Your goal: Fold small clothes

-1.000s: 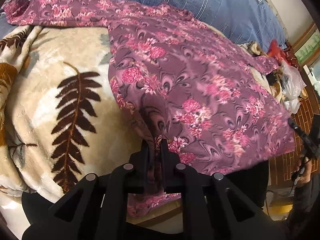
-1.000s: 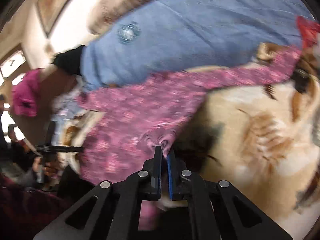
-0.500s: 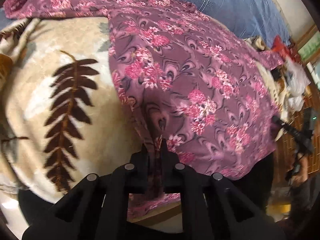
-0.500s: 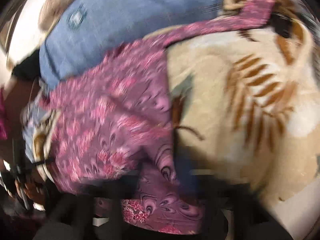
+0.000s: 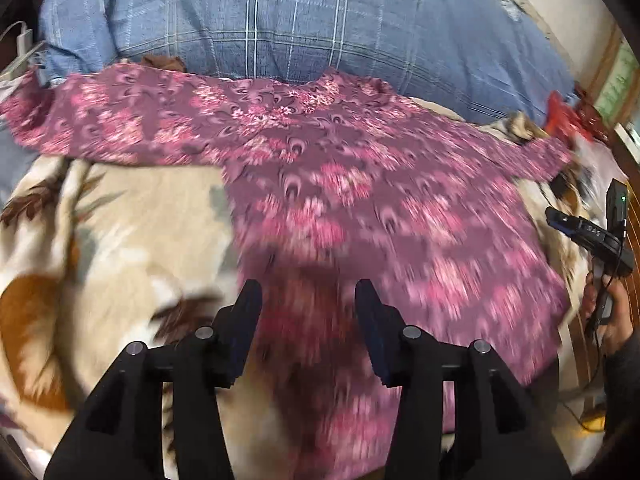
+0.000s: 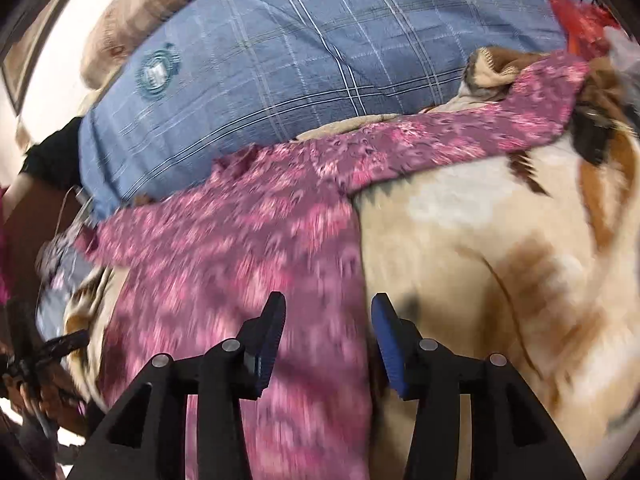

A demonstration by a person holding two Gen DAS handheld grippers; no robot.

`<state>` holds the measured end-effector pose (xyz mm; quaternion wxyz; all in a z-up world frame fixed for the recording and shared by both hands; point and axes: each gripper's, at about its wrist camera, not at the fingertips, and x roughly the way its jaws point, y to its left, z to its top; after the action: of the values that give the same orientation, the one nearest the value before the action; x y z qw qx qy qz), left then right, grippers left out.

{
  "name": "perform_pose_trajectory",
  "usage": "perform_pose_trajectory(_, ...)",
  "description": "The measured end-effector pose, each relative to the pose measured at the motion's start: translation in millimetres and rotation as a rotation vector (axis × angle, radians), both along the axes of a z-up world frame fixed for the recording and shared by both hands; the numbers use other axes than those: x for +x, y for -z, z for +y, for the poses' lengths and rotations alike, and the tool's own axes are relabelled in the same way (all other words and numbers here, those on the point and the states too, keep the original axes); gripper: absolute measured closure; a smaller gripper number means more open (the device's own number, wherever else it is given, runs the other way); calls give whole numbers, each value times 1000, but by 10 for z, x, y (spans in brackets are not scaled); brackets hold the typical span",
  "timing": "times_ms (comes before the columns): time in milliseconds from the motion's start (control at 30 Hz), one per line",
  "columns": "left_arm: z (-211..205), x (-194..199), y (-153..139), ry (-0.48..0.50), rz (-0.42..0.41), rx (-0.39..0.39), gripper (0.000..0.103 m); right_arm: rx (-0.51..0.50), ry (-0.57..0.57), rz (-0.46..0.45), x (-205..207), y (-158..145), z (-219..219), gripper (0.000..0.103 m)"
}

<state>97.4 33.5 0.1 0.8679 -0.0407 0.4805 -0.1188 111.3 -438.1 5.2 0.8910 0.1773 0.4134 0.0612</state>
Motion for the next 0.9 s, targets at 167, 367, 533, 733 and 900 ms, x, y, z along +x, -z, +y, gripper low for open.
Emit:
perform_pose_trajectory(167,-163,484,261,-68,48,40,56,-88,56,42,559,319,155,64)
perform_pose_trajectory(367,-78,648,386,-123,40,10,56,-137,40,-77,547,82,145,99)
perform_pose_trajectory(533,-163,664,451,-73,18,102,56,-137,53,30,713,329,36,96)
perform_pose_trajectory(733,-192,812,146,-68,-62,37,46,-34,56,-106,739,-31,112,91)
perform_pose_trajectory(900,-281,1113,381,-93,3,36,45,-131,25,-26,1082,205,387,91)
